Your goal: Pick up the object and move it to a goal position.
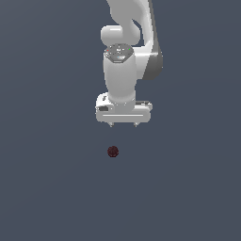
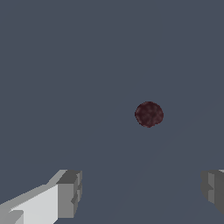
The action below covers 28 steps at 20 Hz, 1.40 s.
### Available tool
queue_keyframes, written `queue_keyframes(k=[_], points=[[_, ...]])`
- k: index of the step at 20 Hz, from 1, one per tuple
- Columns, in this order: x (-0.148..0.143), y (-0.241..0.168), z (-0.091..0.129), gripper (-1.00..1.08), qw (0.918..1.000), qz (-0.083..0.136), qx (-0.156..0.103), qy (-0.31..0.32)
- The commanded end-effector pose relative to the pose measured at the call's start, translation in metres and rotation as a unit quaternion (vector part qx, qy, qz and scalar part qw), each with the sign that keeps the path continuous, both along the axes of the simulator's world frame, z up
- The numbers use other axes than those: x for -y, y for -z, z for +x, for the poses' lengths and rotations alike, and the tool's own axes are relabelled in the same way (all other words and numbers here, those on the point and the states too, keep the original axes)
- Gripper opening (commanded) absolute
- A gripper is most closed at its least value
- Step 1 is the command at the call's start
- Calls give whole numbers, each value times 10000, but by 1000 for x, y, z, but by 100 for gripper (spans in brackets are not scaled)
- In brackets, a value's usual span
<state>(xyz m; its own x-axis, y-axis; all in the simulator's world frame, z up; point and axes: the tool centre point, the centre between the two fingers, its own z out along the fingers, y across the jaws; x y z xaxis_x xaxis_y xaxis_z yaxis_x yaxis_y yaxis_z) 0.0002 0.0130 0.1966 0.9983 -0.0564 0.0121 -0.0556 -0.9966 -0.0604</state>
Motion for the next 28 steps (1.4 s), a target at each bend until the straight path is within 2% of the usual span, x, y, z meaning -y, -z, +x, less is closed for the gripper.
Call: queue_keyframes(k=[1,10,16,22,28], points=[[1,1,0,100,10000,0,-7,41],[5,12,5,100,9982,17,-56,603],[10,27,11,100,9914,22,-114,1306],[17,45,19,100,9757,8,-179,2184],[25,64,25,100,9522,-26,-228,3046]])
